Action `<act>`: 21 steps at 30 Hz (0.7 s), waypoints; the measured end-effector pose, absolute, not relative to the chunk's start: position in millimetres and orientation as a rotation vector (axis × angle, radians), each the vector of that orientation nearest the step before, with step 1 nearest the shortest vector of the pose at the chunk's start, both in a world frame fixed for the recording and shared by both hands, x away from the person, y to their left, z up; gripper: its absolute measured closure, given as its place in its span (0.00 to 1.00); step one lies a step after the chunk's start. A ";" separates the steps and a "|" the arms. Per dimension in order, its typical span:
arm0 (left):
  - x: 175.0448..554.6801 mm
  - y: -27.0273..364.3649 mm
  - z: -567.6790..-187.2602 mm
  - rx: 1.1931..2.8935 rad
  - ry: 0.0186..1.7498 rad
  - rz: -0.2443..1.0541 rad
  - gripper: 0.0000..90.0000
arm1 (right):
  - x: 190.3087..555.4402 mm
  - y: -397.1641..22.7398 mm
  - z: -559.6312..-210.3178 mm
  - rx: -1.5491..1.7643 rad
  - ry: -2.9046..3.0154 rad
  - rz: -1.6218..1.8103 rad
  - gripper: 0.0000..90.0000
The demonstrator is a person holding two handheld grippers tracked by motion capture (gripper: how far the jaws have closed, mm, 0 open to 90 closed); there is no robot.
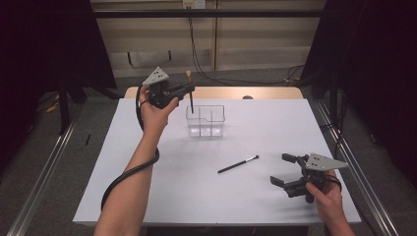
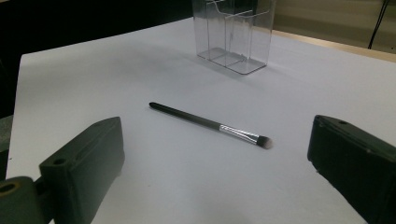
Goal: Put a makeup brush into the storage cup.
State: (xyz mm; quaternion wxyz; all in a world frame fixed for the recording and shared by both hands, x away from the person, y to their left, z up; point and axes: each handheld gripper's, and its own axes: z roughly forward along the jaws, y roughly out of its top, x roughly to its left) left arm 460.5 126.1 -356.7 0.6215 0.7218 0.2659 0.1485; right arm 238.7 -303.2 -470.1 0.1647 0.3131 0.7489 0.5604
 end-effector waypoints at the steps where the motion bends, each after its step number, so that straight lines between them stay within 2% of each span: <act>1: 460.5 125.6 -357.4 1.659 0.615 0.340 0.93 | 238.8 -303.3 -470.1 0.892 2.135 1.599 0.04; 21: 460.0 123.3 -372.4 1.667 0.634 0.342 0.93 | 238.8 -303.7 -470.3 0.893 2.132 1.609 0.04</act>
